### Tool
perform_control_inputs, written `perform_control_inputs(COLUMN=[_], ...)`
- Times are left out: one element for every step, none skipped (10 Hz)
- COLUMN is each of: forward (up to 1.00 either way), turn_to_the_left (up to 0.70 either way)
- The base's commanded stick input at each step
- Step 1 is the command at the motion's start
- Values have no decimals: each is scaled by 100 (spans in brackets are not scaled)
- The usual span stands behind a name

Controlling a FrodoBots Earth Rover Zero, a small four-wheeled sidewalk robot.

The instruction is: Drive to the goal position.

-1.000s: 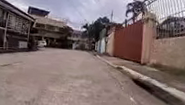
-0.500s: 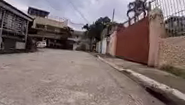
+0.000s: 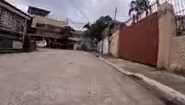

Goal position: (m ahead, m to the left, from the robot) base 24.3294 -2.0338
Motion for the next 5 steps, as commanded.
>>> perform_control_inputs(forward=[100,100,100,100,100], turn_to_the_left=[0,0,0,0,0])
